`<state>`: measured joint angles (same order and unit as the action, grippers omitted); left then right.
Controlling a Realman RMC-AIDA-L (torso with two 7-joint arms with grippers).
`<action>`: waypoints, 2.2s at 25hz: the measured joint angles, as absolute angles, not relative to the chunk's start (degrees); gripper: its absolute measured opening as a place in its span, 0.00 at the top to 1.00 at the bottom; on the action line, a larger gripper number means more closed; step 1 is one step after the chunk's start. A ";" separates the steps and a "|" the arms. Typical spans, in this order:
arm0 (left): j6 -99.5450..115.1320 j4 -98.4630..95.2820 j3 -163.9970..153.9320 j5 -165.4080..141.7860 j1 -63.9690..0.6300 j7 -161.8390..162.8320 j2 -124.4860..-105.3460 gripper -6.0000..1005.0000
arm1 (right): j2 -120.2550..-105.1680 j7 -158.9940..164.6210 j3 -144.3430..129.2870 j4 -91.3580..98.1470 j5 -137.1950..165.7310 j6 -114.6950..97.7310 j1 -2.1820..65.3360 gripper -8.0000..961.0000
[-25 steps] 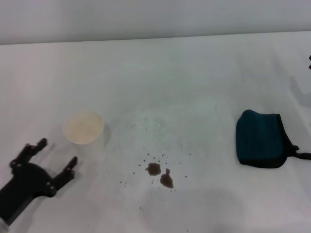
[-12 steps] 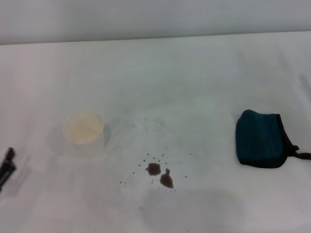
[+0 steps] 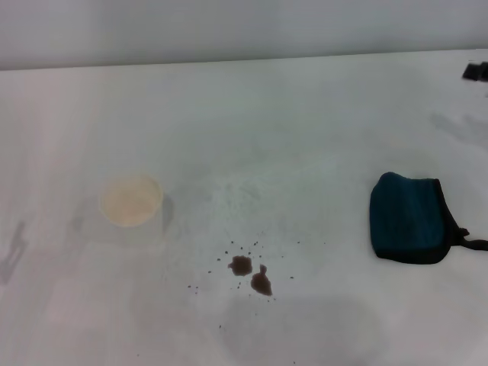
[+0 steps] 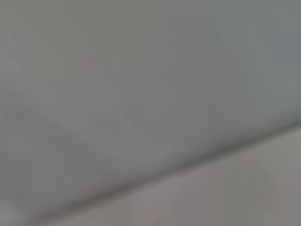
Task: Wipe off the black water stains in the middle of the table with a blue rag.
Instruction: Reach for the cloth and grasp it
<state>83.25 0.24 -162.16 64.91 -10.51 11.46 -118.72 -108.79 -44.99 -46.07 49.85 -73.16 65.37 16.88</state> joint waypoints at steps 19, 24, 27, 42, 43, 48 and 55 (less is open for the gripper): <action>81.64 2.81 -162.16 69.49 -15.46 11.18 -118.83 0.13 | -115.20 -4.80 -66.86 79.71 -23.55 96.62 33.00 0.14; 80.60 3.84 -162.16 69.56 -16.95 11.11 -118.95 0.13 | -115.64 2.89 -77.04 78.07 -24.41 92.84 33.65 0.14; 79.60 3.84 -162.15 69.57 -17.63 11.07 -118.91 0.13 | -115.70 5.97 -81.91 75.97 -24.64 92.33 35.58 0.14; 77.86 3.87 -162.16 70.16 -19.16 10.81 -118.82 0.13 | -115.40 8.86 -89.18 59.77 -20.03 87.09 42.44 0.14; 77.75 3.87 -162.16 70.16 -19.25 10.65 -118.82 0.13 | -115.40 8.26 -89.04 58.68 -20.18 86.31 42.46 0.14; 77.41 3.72 -162.16 70.16 -19.53 9.68 -118.85 0.13 | -115.48 7.61 -89.18 57.55 -20.27 85.61 42.51 0.15; 76.37 3.54 -162.16 70.16 -19.96 9.66 -118.91 0.13 | -115.60 6.63 -90.94 56.84 -20.06 85.56 42.56 0.30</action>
<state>76.37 3.54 -162.16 70.16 -19.96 9.66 -118.91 -115.60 6.63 -90.94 56.84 -20.06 85.56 42.56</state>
